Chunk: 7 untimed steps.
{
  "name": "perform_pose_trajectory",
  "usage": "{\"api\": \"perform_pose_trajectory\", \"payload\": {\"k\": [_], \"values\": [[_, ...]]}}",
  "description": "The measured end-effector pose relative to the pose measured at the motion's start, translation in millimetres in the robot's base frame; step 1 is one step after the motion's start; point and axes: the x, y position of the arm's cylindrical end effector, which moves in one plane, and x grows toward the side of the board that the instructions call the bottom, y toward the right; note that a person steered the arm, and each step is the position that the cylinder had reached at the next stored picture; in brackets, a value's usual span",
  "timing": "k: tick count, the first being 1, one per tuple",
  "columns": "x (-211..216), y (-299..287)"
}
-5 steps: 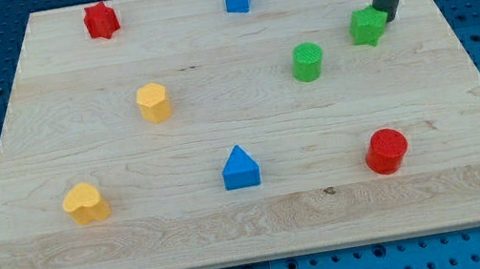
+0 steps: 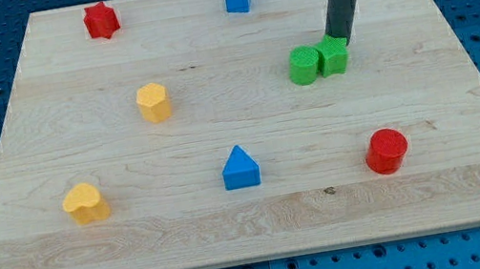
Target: Push red star closer to blue cube
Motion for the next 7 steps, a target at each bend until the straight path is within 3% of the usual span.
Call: {"api": "perform_pose_trajectory", "payload": {"k": [3,7], "values": [[-2,32],[-39,-23]]}}
